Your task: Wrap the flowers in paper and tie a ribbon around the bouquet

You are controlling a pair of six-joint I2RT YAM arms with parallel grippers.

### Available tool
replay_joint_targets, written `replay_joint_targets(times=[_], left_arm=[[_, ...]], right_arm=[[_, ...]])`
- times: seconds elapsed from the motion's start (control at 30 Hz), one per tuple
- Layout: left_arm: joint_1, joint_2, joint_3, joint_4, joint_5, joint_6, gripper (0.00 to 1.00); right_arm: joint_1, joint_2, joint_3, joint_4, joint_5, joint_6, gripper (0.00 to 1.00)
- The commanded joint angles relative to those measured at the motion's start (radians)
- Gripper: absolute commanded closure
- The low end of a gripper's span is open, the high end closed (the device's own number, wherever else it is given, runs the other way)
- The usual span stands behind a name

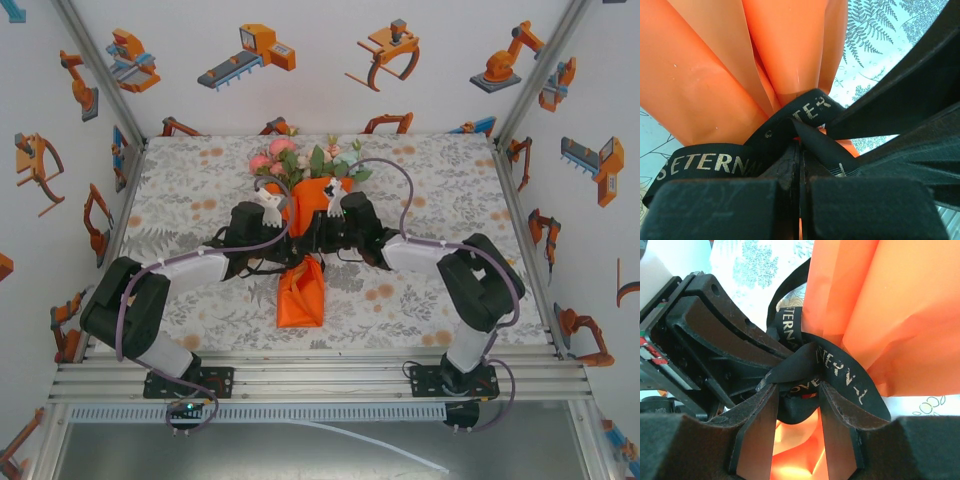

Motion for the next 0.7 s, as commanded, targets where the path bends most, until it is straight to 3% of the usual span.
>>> replay_joint_targets(times=[0.0, 0.2, 0.4, 0.53, 0.67], left_arm=[[-0.004, 0.003, 0.019, 0.023, 0.022, -0.003, 1.0], [-0.005, -0.005, 0.016, 0.026, 0.017, -0.001, 1.0], [-0.005, -0.013, 0.004, 0.048, 0.025, -0.004, 1.0], [0.006, -0.089, -0.053, 0.07, -0.032, -0.023, 0.87], [0.059, -0.193, -0.105, 0.054, -0.015, -0.149, 0.78]], right_arm=[[0.016, 0.026, 0.029, 0.01, -0.012, -0.008, 0.61], [0.016, 0.038, 0.027, 0.012, -0.016, -0.005, 0.72], [0.016, 0.018, 0.022, 0.026, -0.016, -0.019, 1.0], [0.016, -0.02, 0.002, -0.009, 0.018, -0.063, 1.0], [0.016, -0.049, -0.02, -0.038, 0.049, -0.094, 1.0]])
